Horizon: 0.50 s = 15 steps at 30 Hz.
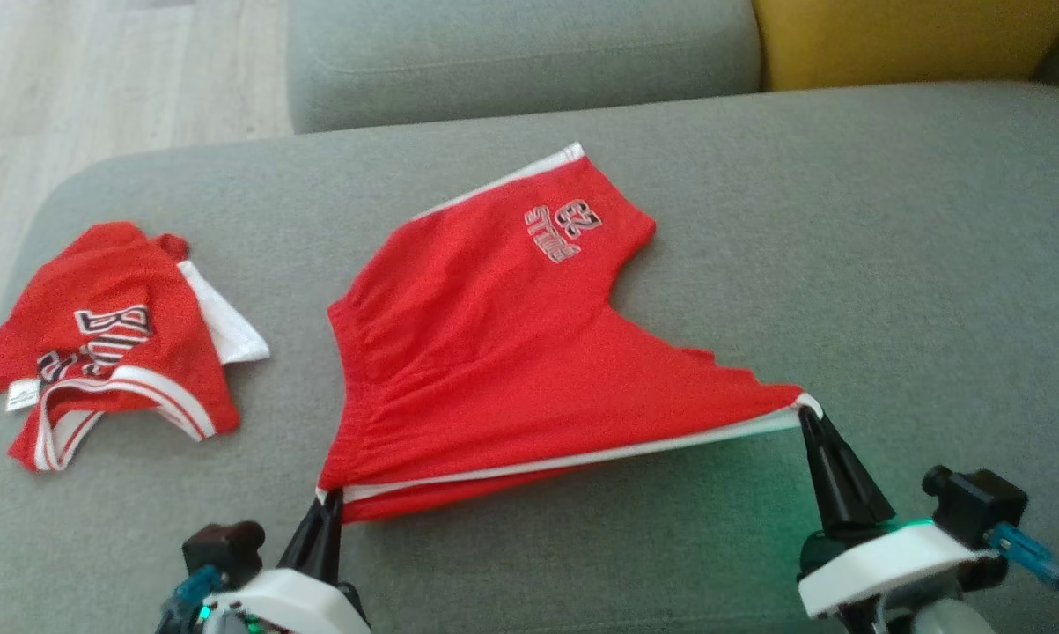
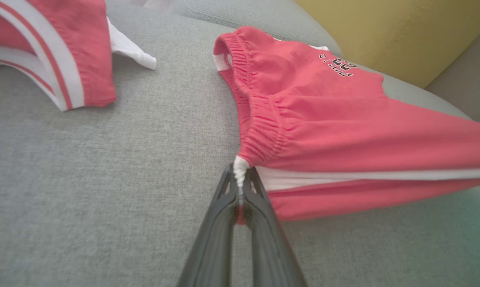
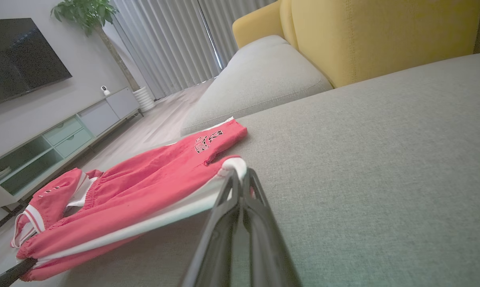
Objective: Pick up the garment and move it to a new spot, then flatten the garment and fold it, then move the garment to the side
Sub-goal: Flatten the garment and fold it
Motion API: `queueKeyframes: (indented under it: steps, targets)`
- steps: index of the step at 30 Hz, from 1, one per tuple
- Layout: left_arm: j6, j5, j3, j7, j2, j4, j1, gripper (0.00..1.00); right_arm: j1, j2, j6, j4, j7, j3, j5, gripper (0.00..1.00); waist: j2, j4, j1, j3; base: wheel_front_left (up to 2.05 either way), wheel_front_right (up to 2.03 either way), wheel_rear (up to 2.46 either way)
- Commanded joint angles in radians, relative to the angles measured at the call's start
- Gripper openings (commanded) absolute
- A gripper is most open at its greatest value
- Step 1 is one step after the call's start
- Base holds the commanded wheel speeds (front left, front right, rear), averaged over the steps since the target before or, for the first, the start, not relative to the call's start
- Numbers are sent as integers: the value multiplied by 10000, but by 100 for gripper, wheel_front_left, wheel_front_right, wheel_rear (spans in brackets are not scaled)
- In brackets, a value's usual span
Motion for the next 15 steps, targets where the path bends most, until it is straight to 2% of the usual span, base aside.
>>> queueKeyframes:
  steps: [1, 8, 14, 15]
  targets:
    - [76, 7, 511, -62, 237, -265, -191, 0, -269, -203, 63, -403, -15, -107, 50, 0, -1, 84, 1, -54, 0, 0, 0]
    - [-23, -75, -54, -62, 233, -848, -613, 0, -718, -8, 63, -1123, 481, -223, 152, 0, -1, 471, 1, 537, 0, 0, 0]
    - [-42, -607, -384, -62, 232, -1037, -2241, 0, -2611, -95, 63, -831, 991, -94, -136, 0, -1, 870, 1, 1607, 0, 0, 0]
    - [-44, -737, -448, -62, 232, -954, -2798, 0, -3418, -128, 63, -538, 1116, 29, -328, 0, -1, 976, 1, 1990, 0, 0, 0]
